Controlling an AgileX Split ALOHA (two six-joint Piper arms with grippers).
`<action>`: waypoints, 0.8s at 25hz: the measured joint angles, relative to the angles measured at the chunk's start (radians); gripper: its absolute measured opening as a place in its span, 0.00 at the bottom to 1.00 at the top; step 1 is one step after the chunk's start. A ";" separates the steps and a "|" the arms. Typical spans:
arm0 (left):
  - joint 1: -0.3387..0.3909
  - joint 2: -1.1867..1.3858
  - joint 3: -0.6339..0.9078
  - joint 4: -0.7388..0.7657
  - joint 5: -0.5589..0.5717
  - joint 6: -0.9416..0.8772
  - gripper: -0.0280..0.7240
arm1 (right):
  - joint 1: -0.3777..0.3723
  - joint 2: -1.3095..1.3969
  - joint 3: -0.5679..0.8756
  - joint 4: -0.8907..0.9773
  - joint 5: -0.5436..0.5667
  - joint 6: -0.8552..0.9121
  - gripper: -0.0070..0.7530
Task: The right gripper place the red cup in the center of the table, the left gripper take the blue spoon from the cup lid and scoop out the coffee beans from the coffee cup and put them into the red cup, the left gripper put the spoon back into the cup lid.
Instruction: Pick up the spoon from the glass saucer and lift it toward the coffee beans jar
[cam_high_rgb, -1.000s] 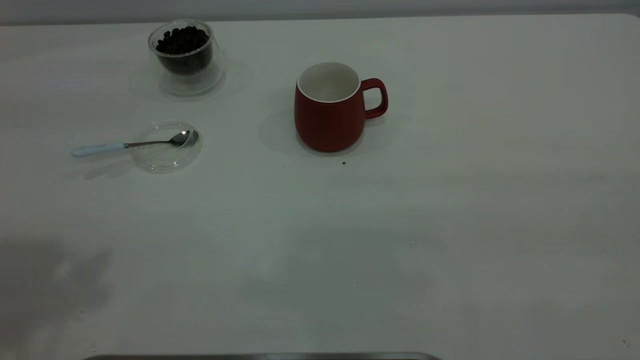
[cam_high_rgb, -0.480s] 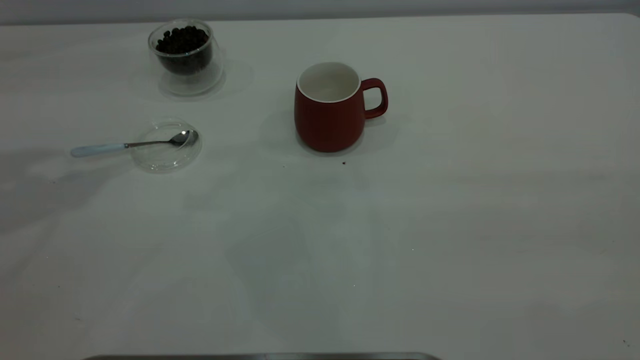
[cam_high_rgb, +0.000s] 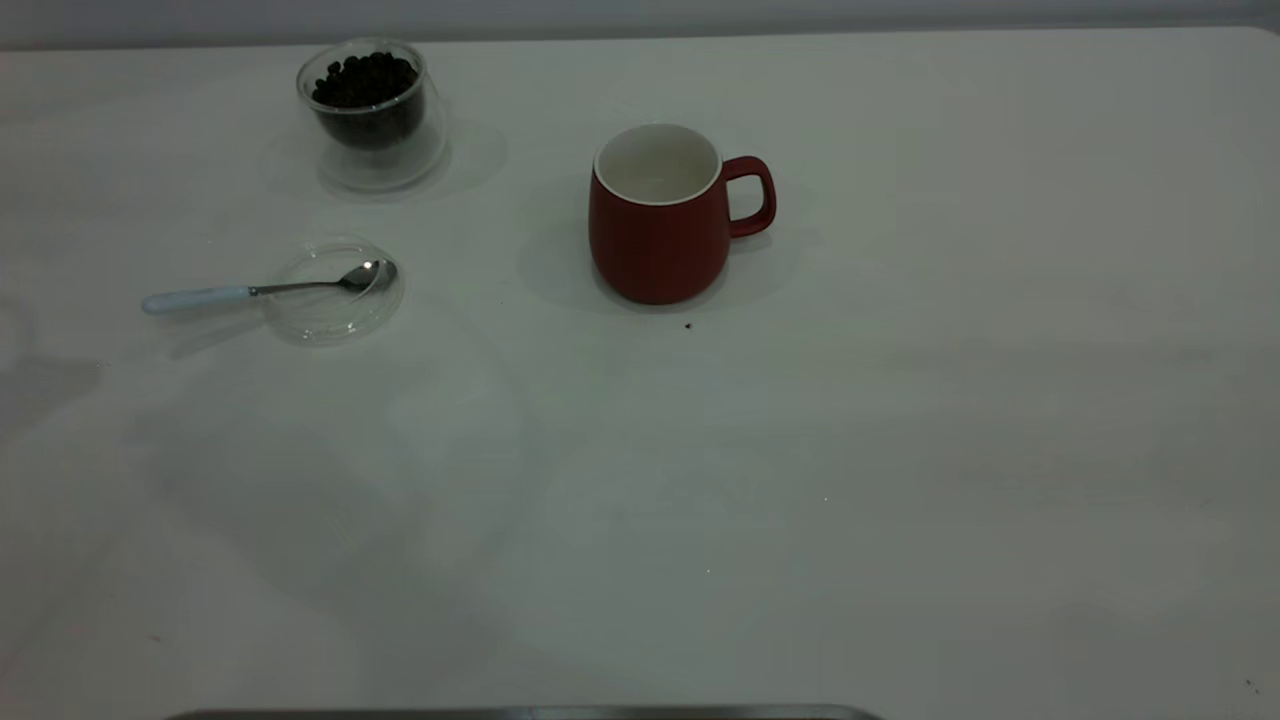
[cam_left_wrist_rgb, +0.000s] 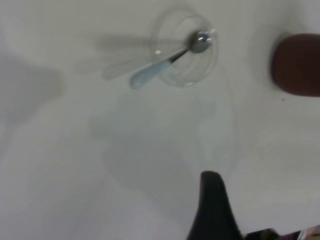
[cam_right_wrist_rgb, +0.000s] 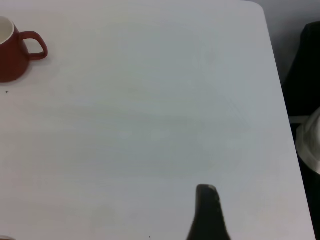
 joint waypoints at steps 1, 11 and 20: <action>0.003 0.021 0.000 -0.001 0.000 0.021 0.82 | 0.000 0.000 0.000 0.000 0.000 0.000 0.79; 0.006 0.292 -0.003 -0.044 -0.064 0.180 0.82 | 0.000 0.000 0.000 0.000 0.000 0.000 0.79; 0.006 0.478 -0.007 -0.324 -0.080 0.487 0.82 | 0.000 0.000 0.000 0.000 0.000 0.000 0.79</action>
